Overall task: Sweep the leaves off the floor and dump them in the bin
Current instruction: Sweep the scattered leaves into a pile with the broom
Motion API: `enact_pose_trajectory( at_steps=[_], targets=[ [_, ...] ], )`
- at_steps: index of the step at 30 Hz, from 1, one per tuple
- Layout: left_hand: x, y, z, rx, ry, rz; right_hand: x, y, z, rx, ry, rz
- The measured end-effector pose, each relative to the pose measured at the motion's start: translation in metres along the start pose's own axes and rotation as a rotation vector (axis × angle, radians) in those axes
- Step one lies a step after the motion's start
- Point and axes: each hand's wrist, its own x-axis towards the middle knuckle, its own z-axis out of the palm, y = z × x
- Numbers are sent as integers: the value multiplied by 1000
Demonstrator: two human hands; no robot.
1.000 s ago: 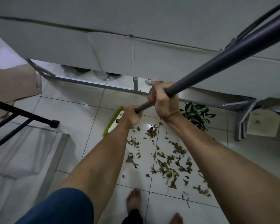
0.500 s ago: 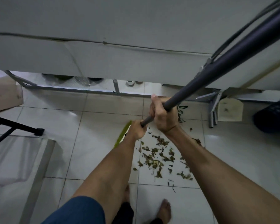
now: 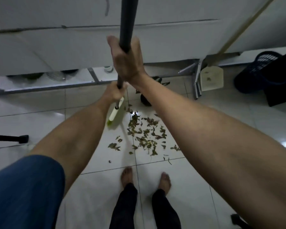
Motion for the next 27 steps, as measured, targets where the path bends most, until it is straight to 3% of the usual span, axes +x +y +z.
enact_pose_trajectory(
  at_steps=[5,11,16,27],
  targets=[
    [52,-15,2,91,-59,-28,21,29,-1,53,108,16],
    [79,-26,40,-3,-170,-25,26,61,-12,17,202,54],
    [67,-12,63,-41,-123,32,20,60,-33,13,243,68],
    [-4,2,93,-53,-222,-43,-40,38,-56,-44,229,114]
  ],
)
